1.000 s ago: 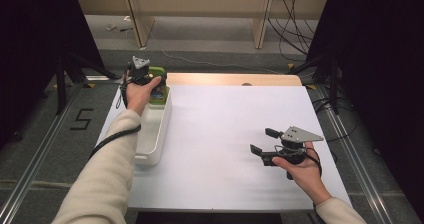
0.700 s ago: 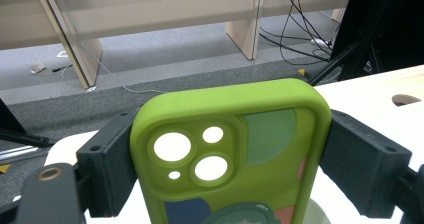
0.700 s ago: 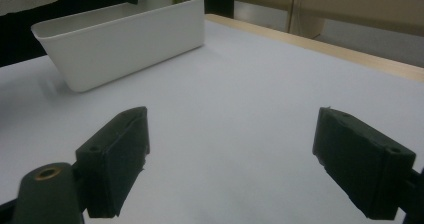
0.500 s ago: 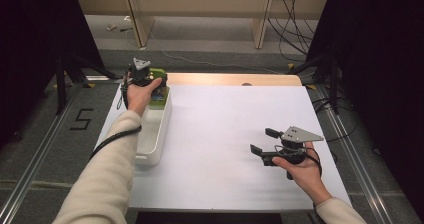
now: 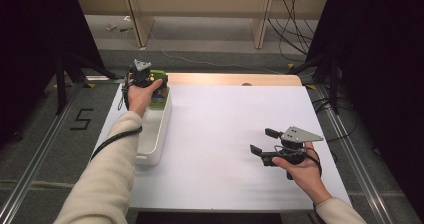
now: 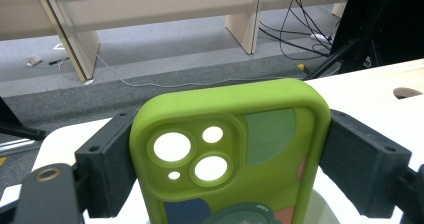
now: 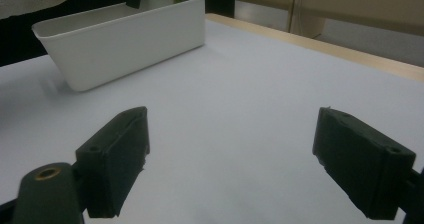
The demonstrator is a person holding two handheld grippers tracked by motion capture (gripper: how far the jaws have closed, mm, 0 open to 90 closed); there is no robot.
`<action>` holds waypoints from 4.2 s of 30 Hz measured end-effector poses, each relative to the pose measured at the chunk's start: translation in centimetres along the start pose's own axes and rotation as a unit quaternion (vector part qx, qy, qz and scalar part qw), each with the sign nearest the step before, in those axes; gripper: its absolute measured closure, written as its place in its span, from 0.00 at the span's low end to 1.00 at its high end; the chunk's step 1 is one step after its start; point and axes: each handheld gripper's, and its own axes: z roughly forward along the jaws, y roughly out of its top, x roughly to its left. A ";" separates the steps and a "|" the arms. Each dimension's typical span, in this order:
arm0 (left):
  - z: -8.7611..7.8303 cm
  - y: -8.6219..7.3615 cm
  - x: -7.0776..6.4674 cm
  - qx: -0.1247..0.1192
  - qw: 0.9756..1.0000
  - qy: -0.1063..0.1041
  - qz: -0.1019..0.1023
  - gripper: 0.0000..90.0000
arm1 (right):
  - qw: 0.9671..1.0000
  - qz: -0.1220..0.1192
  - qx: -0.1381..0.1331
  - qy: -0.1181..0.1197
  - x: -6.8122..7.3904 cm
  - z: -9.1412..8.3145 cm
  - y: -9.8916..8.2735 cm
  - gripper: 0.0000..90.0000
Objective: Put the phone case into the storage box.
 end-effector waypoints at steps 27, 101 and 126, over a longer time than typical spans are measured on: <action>0.4 -0.4 0.0 0.007 1.000 -0.002 -0.004 0.17 | 1.000 0.000 0.000 0.001 0.0 0.0 0.0 0.18; -0.2 1.7 -0.7 -0.014 1.000 -0.006 0.001 0.00 | 1.000 0.001 0.005 0.002 0.0 0.2 -0.1 0.18; -2.9 2.1 -0.8 -0.030 0.999 -0.025 -0.012 0.01 | 1.000 0.000 0.004 -0.001 0.0 0.2 0.0 0.18</action>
